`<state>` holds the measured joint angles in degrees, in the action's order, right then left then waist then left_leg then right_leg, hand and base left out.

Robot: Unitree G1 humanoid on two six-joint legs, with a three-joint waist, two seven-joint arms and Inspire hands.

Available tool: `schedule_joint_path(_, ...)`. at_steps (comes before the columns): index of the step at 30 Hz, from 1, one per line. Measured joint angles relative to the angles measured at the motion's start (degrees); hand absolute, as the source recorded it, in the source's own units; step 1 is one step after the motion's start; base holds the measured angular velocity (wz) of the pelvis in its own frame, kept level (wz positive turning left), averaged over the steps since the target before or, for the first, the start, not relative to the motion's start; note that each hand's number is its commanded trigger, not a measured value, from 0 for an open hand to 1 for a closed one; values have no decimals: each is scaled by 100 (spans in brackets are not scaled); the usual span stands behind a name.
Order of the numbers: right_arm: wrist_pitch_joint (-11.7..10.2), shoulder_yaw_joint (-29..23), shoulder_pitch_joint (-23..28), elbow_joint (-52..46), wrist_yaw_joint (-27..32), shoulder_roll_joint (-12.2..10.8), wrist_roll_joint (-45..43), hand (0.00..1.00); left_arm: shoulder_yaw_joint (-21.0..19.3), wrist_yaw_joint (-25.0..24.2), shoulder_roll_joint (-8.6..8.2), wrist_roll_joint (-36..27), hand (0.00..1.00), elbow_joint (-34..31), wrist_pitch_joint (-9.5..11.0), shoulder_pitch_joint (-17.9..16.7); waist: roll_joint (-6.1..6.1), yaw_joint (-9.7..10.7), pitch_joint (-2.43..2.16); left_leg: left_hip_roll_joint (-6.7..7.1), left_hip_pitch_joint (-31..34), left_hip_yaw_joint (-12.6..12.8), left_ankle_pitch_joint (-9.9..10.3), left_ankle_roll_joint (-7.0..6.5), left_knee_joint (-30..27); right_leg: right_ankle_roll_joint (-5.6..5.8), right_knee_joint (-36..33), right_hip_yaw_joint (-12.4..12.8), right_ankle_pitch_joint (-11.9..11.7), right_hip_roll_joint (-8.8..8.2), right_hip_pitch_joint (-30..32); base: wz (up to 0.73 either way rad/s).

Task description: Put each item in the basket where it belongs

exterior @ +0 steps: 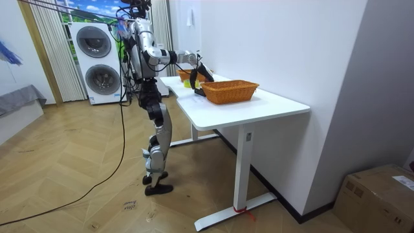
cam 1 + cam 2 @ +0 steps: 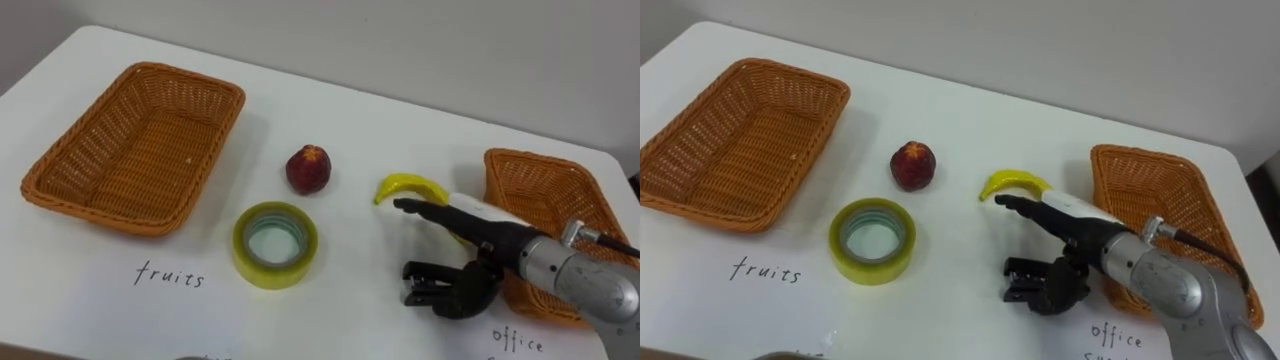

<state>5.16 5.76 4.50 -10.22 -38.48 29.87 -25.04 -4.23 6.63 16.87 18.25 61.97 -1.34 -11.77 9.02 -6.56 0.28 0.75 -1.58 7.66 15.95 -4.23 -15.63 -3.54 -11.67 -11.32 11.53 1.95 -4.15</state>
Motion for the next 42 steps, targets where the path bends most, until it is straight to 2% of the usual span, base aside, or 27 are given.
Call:
schedule_joint_path(10, 119, 1, 0, 0, -270, -1, 10, 0, 5, -102, 4, 0, 0, -3, -6, 27, 18, -9, 5, 0, -2, 3, -1, -1, 3, -1, 1, 5, -1, 1, 3, 0)
schedule_joint_path(18, 123, 2, 0, 0, -380, -2, 3, 0, 16, -102, 26, 0, 0, -4, -6, 39, 104, -7, 29, 0, -2, 3, -1, -2, 3, 1, 3, 12, -6, 3, 2, 0)
schedule_joint_path(23, 141, 6, 0, 1, -425, -4, -54, 0, 71, -119, 44, 6, 0, -5, -6, 91, 105, -12, 29, 0, -4, 4, -3, -5, 6, 1, 4, 20, -11, 4, 4, 0)
schedule_joint_path(27, 242, 6, 7, 1, -487, -13, -322, 0, 69, -240, 50, 10, 0, -11, -25, 113, 105, -13, 29, 0, -9, 7, -3, -5, 10, 1, 7, 16, -12, 4, 3, 0)
schedule_joint_path(37, 252, 18, 11, 2, -584, -46, -650, 0, 67, -372, 52, 16, 0, -11, -115, 132, 106, -14, 29, 0, -11, 8, -4, -6, 17, 1, 10, 13, -12, 4, 3, 0)
schedule_joint_path(42, 371, 43, 154, 59, -585, -72, -739, 0, 90, -384, 52, 17, 0, -20, -137, 128, 103, -21, 28, 0, -12, 8, -3, -6, 19, 1, 13, 12, -12, 5, 4, 0)
